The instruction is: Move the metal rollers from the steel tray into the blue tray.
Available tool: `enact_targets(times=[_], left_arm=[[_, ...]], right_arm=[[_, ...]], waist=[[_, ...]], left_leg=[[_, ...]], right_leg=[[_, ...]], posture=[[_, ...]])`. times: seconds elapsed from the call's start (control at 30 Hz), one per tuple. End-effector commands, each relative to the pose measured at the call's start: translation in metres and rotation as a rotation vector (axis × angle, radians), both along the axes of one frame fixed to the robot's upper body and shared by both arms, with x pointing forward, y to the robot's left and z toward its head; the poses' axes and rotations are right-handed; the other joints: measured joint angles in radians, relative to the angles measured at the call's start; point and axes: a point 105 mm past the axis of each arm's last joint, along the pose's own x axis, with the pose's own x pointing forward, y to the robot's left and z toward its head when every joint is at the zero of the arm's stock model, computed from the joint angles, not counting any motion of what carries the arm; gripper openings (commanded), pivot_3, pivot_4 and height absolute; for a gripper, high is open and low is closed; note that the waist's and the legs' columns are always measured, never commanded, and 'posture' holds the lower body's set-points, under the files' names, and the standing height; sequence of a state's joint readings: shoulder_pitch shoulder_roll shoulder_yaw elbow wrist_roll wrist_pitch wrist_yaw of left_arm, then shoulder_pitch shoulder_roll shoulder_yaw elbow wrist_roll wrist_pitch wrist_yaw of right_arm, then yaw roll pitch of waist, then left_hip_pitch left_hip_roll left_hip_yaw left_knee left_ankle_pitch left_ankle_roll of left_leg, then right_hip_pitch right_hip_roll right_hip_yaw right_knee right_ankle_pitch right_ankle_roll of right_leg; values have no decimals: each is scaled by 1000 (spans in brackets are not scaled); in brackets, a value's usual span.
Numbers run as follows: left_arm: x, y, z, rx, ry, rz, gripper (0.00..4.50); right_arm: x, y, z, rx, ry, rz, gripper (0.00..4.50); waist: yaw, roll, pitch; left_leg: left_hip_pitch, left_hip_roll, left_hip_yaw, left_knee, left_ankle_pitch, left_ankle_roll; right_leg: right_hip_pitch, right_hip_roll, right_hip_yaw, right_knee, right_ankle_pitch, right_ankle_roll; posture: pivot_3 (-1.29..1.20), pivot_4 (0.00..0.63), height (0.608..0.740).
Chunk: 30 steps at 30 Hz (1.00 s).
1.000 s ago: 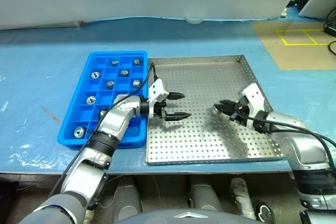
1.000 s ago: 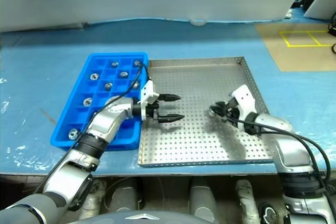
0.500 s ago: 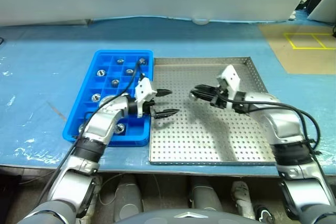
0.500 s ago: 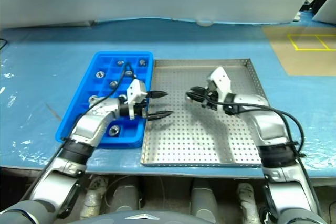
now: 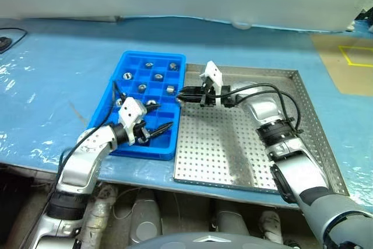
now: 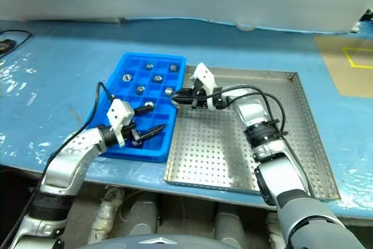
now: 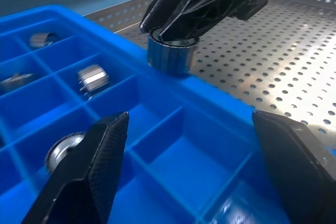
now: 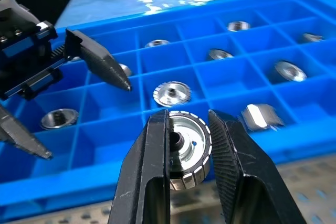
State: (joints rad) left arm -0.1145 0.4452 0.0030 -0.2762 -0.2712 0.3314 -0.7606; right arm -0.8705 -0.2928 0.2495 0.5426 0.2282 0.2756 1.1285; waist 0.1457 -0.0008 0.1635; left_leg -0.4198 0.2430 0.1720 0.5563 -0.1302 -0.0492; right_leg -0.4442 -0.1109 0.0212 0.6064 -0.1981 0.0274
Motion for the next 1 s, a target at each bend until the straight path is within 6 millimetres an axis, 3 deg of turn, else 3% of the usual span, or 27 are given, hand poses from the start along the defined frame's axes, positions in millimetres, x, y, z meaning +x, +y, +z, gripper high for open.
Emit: enact_targets(times=[0.03, 0.23, 0.47, 0.77, 1.0], left_arm=[[-8, 7, 14, -6, -46, 54, 3988], [-14, 11, 10, 10, -29, 86, 3988], [-10, 11, 11, 15, -33, 83, 3988], [-4, 2, 13, 3, -35, 35, 3988], [6, -11, 15, -12, -29, -48, 3988]], right_arm=[[-8, 12, 11, 3, -34, 130, 735], [-15, 16, 3, -31, -10, 214, 735], [-19, 6, -17, -132, -7, 234, 735], [-17, 1, -15, -105, -18, 193, 3667], [-16, -12, 0, -32, -8, 142, 3667]], waist=[[15, 0, 0], [68, 0, 0], [95, 0, 0], [92, 0, 0], [90, 0, 0]], left_leg=[[0, 0, -1, 0, 0, 0], [-1, 0, -4, 0, 1, -2], [-1, 0, -6, 0, 2, -3], [-1, 0, -6, 0, 2, -4], [-1, 0, -7, 0, 3, -4]], right_leg=[[0, 0, 0, 0, 0, 0], [1, 0, -2, 1, 0, 0], [1, 1, -3, 1, 0, 0], [1, 1, -3, 2, 0, 0], [1, 1, -4, 2, 0, 0]], posture=[[456, 150, 740], [492, 150, 740], [475, 150, 740], [431, 150, 740], [341, 150, 740]])
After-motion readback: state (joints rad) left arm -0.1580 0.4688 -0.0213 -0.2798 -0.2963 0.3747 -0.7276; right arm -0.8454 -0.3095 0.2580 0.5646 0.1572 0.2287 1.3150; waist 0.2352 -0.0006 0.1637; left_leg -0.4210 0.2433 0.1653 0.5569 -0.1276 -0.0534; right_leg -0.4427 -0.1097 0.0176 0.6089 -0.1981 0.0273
